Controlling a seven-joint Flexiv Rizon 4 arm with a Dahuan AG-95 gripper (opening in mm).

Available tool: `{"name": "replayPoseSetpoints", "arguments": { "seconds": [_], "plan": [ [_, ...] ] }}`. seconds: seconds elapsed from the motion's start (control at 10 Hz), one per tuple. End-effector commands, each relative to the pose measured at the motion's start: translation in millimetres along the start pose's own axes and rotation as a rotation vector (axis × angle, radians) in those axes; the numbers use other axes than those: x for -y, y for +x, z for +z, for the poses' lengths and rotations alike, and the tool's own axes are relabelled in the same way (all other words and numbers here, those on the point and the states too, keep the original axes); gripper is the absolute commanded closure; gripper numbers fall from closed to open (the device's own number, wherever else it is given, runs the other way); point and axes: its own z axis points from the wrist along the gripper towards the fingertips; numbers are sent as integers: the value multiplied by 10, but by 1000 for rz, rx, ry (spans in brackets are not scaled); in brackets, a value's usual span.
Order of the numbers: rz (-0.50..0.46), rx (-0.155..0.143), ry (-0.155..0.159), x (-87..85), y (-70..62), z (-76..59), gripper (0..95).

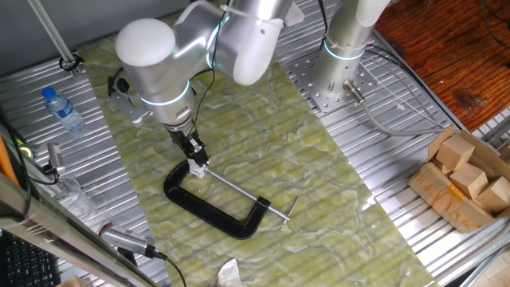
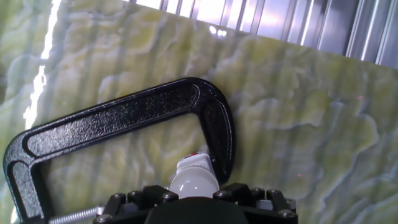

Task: Take out the light bulb by rotating it

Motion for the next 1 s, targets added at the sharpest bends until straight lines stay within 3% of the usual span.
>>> {"name": "replayPoseSetpoints", "arguments": {
  "seconds": [0.1, 0.7, 1.0],
  "plan": [
    [-1, -1, -4, 12, 6, 44, 190],
    [14, 8, 3, 39, 20, 227, 190],
    [20, 13, 4, 33, 44, 256, 190]
  ]
}}
